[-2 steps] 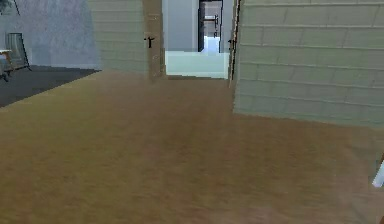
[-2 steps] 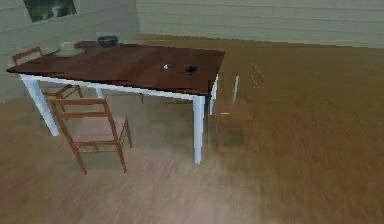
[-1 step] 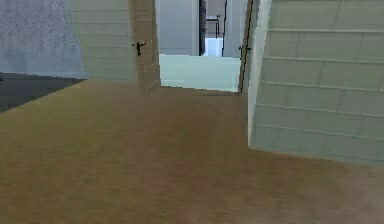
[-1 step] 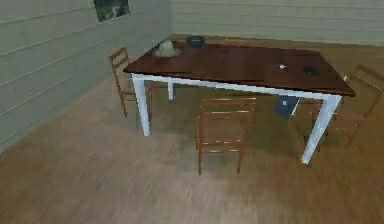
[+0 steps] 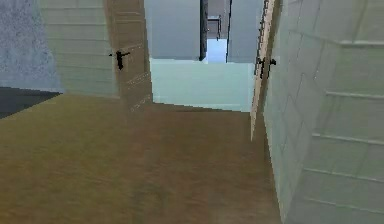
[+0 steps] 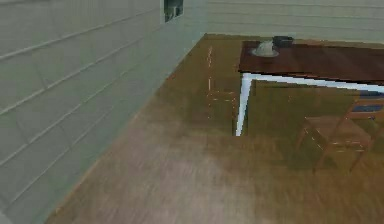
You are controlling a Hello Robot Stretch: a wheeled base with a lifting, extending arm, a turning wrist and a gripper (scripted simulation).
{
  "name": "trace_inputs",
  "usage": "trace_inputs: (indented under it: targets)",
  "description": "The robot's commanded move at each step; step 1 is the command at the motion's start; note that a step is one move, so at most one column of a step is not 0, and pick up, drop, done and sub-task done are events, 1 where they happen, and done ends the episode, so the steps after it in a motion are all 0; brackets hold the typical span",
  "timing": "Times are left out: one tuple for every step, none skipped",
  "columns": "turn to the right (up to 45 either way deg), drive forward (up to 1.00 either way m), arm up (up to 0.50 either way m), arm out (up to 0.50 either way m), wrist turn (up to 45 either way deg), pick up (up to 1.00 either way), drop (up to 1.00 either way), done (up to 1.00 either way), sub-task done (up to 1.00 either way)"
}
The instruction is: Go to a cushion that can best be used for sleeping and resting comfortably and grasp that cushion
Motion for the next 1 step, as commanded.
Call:
trace_inputs:
  targets:
    - [0.0,1.0,0.0,0.0,0.0,0.0,0.0,0.0,0.0]
